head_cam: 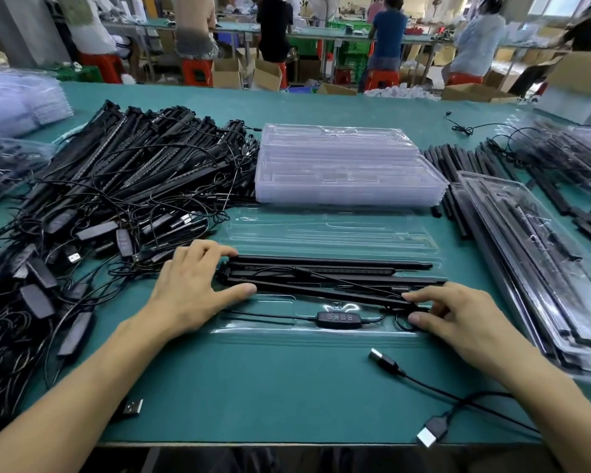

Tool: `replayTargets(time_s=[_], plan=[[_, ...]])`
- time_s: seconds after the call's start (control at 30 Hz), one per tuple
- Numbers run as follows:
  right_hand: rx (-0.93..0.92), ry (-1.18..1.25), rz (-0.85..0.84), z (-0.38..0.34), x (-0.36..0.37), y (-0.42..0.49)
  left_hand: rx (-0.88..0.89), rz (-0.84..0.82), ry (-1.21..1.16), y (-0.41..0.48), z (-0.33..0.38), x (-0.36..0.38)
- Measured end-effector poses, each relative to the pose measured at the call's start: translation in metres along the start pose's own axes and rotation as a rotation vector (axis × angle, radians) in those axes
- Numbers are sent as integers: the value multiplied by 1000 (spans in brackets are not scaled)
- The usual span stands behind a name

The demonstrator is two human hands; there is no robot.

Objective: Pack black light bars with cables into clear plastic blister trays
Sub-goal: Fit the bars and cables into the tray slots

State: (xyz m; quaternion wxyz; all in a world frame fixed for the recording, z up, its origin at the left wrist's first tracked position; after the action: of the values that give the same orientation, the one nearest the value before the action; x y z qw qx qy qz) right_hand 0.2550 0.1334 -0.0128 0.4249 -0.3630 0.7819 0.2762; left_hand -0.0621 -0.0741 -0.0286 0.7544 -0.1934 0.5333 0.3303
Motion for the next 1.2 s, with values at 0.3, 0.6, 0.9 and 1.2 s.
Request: replayTargets(time_s=[0.3,0.6,0.9,1.2], plan=[[-8,-50,-14,-4,-2,-2,360,159,-82,-4,50,-20],[42,-83,82,-3,0,1,275,-101,-450,8,61,11],[-2,-62,47,-2,1,-3,277,-117,-300,7,65,11],[30,-77,85,-4,6,-3,470,-136,-267,-5,113,14]])
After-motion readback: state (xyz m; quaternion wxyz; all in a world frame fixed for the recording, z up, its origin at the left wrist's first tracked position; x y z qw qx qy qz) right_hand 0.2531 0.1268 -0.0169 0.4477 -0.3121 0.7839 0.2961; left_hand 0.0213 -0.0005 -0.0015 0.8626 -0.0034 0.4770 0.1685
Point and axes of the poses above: each hand's wrist, its own y-axis towards the middle knuckle, its own x-axis out of the palm, z = x × y, the point moved 5 cm from there along y, towards the middle knuckle, and after that the axes turned 11 degrees about -x, right-handed, at the moved point
